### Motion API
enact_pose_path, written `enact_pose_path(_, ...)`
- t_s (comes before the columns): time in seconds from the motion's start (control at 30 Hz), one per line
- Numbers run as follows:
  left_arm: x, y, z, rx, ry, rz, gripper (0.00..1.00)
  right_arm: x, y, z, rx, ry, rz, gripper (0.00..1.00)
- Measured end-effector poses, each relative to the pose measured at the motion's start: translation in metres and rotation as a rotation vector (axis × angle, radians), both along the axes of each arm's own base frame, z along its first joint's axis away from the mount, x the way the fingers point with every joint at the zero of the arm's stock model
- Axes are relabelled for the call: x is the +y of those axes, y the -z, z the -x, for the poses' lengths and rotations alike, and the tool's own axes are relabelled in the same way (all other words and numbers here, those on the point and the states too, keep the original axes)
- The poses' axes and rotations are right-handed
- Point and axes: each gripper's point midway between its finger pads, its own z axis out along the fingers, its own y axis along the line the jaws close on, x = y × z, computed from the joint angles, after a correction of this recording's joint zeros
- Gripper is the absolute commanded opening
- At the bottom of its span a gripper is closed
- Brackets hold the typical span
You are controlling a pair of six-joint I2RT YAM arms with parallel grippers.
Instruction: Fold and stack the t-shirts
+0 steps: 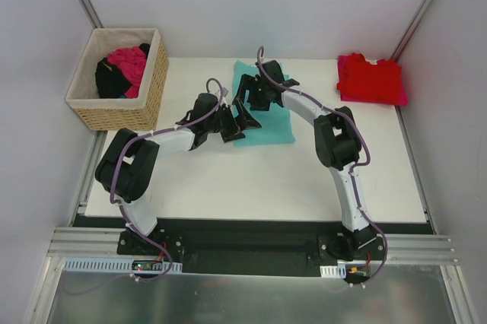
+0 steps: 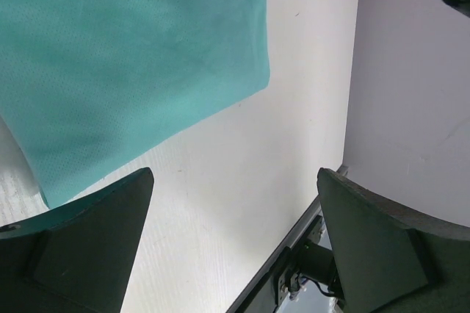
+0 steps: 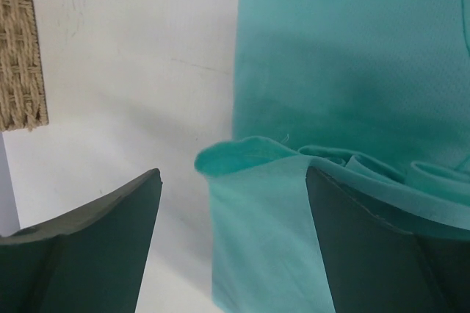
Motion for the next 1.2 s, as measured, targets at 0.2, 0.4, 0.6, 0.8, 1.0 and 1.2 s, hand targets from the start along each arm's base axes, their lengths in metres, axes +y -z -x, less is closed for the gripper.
enact_pose_path(0.2,0.004,0.000,-0.003,0.001,-0.007,0.003,0.94,0.000,0.024,-0.010,0.002,0.016,0.032,0.83)
enact_pose_path(0.4,0.007,0.000,-0.004,0.001,-0.013,0.003,0.94,-0.006,0.017,-0.018,-0.062,0.035,0.047,0.83)
enact_pose_path(0.6,0.011,-0.015,0.004,-0.026,-0.008,0.007,0.96,-0.045,-0.033,0.020,-0.145,0.061,0.116,0.85)
enact_pose_path(0.8,0.014,-0.031,0.005,-0.088,-0.006,-0.013,0.96,-0.088,-0.135,0.062,-0.343,0.134,0.089,0.84)
enact_pose_path(1.0,0.015,-0.014,-0.009,-0.091,-0.021,-0.068,0.95,-0.117,-0.101,0.089,-0.309,0.172,0.167,0.84)
enact_pose_path(1.2,0.013,0.017,-0.022,-0.057,-0.033,-0.112,0.95,-0.130,-0.032,0.092,-0.169,0.167,0.257,0.84)
